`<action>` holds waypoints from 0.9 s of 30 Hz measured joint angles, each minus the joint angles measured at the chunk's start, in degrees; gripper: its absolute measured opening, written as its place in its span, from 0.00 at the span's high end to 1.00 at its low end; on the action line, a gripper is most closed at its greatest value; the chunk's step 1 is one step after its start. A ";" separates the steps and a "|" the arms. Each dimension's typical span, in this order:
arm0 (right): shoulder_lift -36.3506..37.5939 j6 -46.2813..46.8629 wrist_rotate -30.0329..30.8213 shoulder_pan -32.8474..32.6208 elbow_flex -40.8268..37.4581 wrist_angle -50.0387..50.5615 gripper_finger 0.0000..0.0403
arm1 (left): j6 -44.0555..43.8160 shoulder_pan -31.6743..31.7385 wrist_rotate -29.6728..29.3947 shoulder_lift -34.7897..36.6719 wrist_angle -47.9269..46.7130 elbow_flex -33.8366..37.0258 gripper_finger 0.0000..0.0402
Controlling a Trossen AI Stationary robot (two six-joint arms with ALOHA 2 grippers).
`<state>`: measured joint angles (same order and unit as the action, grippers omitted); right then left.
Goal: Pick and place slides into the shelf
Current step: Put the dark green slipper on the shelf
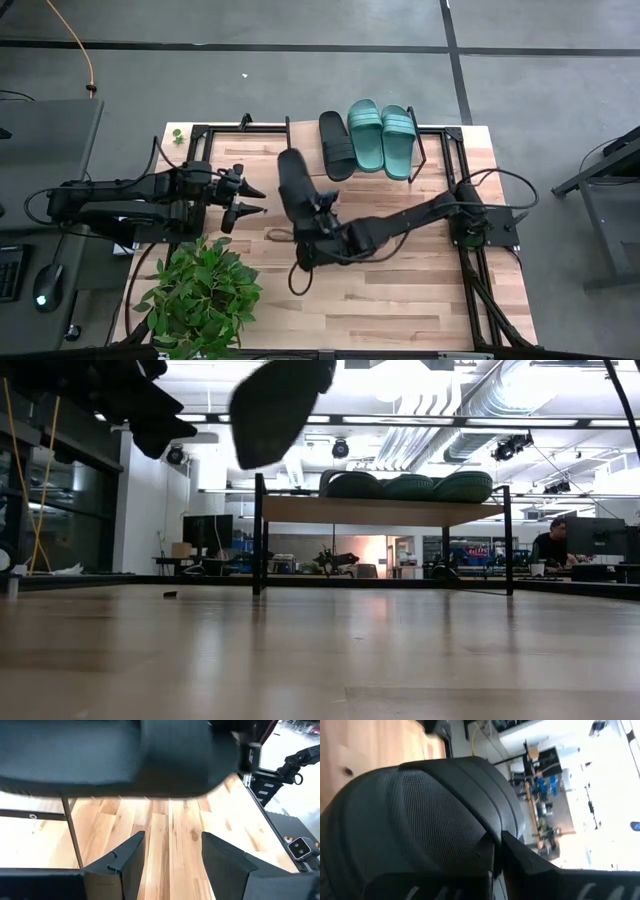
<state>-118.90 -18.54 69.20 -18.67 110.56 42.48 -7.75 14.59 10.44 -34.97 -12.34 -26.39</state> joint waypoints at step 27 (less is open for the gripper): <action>6.08 -2.21 -13.53 15.50 0.00 -0.31 1.00 | 0.00 0.02 -1.05 -0.05 -0.26 0.04 0.56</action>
<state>-112.81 -20.75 55.67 -3.17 110.56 42.17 -7.75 14.61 9.39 -35.03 -12.60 -26.35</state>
